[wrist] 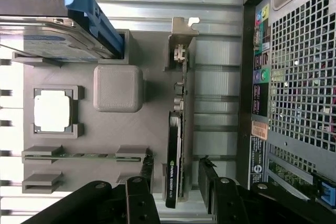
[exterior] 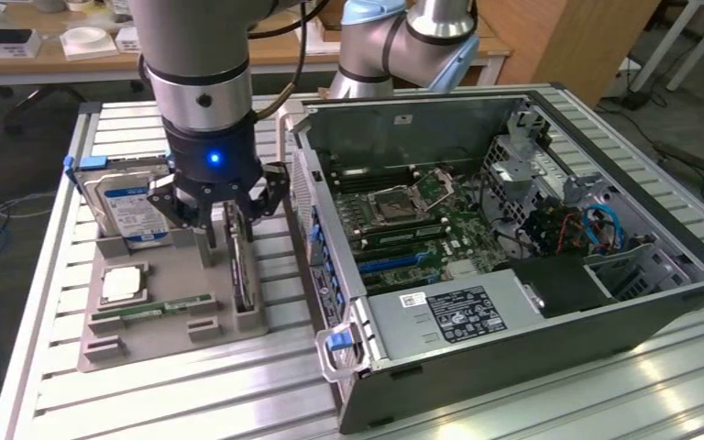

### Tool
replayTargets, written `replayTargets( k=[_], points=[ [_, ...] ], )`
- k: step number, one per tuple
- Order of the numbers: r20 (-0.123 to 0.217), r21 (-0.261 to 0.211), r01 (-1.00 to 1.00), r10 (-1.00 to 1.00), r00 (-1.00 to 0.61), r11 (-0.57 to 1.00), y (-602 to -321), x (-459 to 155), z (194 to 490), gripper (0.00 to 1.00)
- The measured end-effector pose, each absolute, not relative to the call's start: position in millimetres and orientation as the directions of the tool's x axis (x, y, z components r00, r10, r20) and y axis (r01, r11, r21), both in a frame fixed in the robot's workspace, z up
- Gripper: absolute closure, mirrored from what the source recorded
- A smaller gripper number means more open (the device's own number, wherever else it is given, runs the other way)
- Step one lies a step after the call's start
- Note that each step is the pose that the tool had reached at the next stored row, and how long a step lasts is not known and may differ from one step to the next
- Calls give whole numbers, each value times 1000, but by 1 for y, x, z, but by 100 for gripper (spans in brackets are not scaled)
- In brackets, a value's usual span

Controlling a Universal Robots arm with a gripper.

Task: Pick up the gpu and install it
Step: 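Pick up the gpu and move the gpu toward the slot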

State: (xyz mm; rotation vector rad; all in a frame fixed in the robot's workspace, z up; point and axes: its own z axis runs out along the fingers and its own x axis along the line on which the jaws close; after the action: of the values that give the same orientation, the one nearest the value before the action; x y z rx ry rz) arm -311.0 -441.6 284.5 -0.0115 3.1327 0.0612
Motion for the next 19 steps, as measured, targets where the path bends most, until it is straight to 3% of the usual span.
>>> replayTargets(
  k=[19],
  points=[
    [3, 39, -7, -7, -1000, 999, -443, -311, 257, 53]
  ],
)
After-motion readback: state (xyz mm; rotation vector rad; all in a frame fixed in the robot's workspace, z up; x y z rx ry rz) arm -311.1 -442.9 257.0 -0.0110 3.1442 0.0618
